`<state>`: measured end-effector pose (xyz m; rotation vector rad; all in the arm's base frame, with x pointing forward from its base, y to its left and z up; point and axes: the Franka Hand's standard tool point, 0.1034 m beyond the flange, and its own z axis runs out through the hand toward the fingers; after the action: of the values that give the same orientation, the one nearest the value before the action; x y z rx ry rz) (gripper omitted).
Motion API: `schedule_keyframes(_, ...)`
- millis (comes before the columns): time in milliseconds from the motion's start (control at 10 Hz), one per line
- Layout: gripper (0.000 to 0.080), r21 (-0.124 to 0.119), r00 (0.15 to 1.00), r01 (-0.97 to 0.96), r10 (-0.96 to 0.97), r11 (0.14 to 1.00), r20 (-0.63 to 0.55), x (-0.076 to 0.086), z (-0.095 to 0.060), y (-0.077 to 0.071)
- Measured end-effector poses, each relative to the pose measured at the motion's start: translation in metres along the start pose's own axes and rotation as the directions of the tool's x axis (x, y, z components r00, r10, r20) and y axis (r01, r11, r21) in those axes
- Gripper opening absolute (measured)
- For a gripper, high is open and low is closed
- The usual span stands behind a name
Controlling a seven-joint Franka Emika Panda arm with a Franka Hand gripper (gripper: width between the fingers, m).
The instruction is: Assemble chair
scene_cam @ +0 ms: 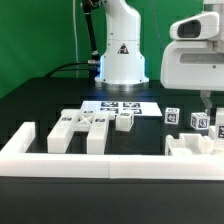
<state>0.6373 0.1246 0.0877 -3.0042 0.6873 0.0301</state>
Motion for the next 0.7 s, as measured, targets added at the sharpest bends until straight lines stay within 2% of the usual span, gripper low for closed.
schedule_keyframes(300, 0.0288, 0.008, 0.963, -0.269, 0.269, 0.963, 0.005, 0.0007, 0.0004, 0.0002)
schedule_keyframes(700, 0.0288, 0.012, 0.828, -0.56, 0.56, 0.828, 0.008, 0.0017, 0.0007, -0.0004)
